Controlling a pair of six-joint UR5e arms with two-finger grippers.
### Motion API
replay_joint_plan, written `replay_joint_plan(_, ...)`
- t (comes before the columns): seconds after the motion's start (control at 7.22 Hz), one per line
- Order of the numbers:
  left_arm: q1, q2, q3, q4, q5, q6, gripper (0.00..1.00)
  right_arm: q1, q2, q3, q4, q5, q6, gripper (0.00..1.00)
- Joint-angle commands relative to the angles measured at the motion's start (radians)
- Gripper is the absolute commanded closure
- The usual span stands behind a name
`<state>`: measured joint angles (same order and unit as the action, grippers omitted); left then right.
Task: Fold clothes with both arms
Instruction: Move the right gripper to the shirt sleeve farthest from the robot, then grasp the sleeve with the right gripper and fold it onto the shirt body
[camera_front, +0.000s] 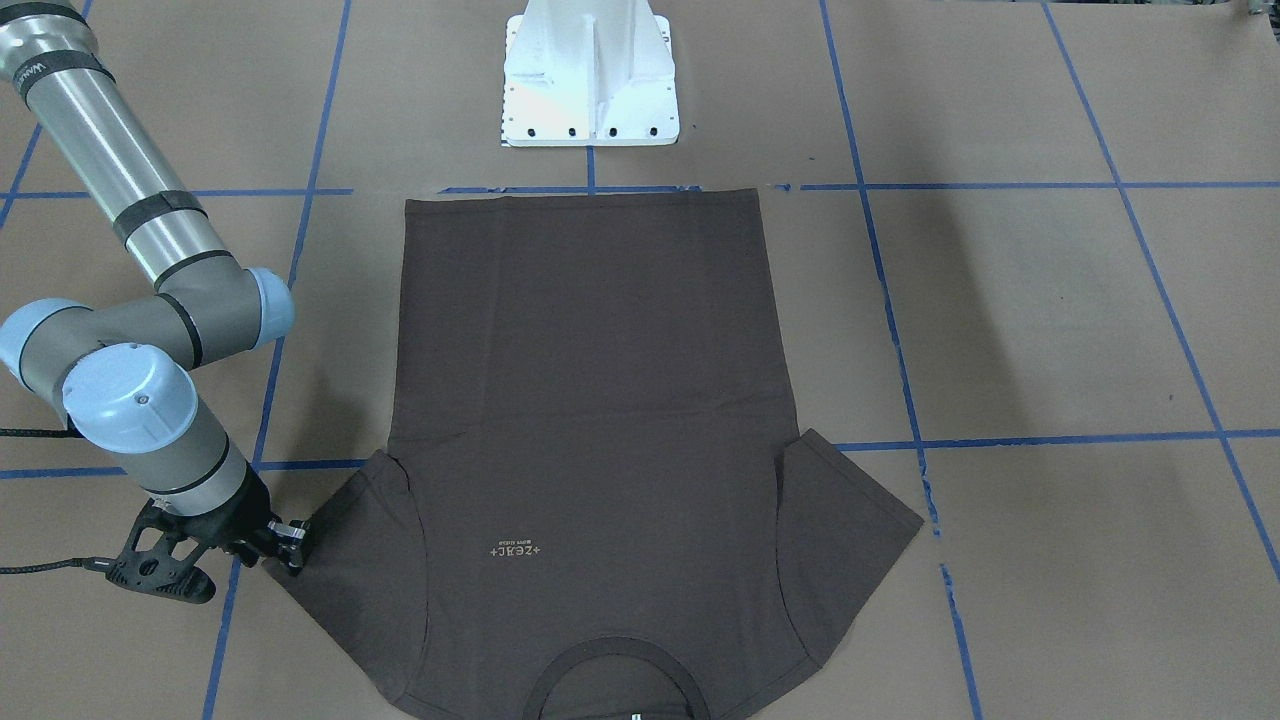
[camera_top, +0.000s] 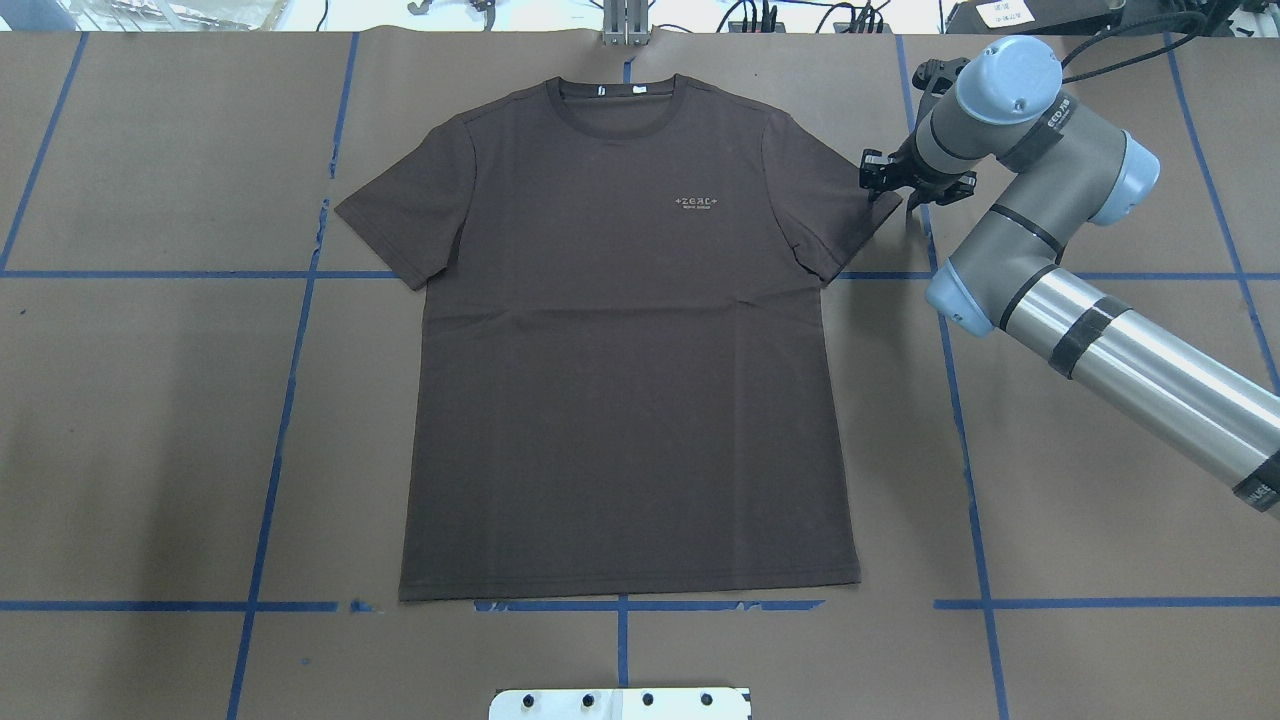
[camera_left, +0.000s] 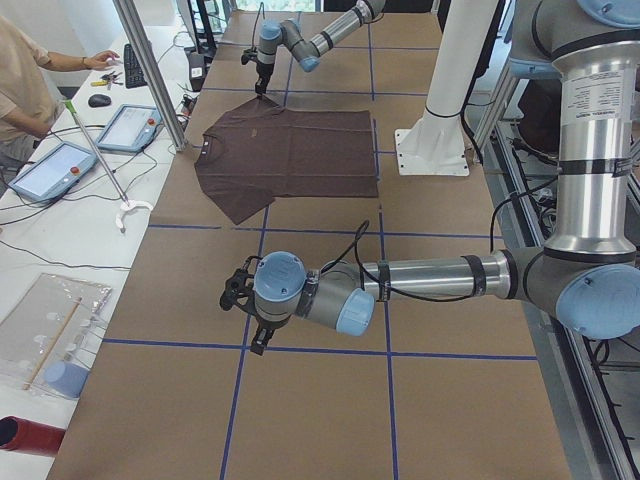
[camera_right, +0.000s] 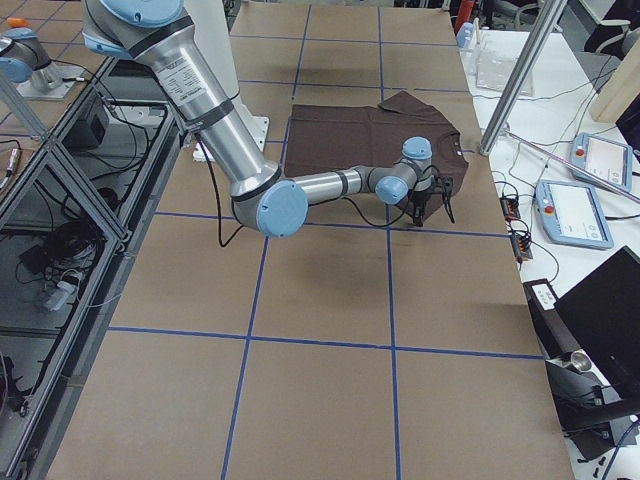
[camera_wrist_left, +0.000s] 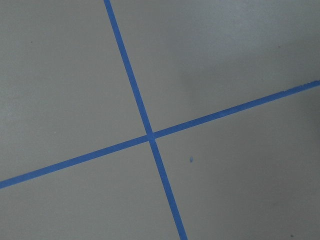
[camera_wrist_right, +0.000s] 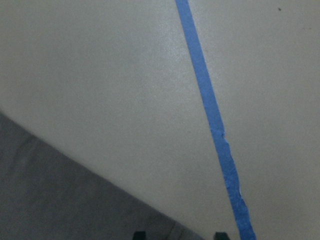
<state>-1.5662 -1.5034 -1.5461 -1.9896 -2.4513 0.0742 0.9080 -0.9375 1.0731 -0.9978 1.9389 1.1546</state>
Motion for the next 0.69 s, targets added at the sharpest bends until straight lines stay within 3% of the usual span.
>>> replay_joint_plan(0.0,0.000,0.000,-0.003,0.000,-0.001,-0.002,0.00,0.000,0.000,0.001,-0.001,0.000,0.011,1.00)
replay_joint_plan(0.55,0.000,0.000,-0.005,0.000,0.000,-0.002,0.00,-0.035,0.077,0.027,-0.002,0.002,0.141,1.00)
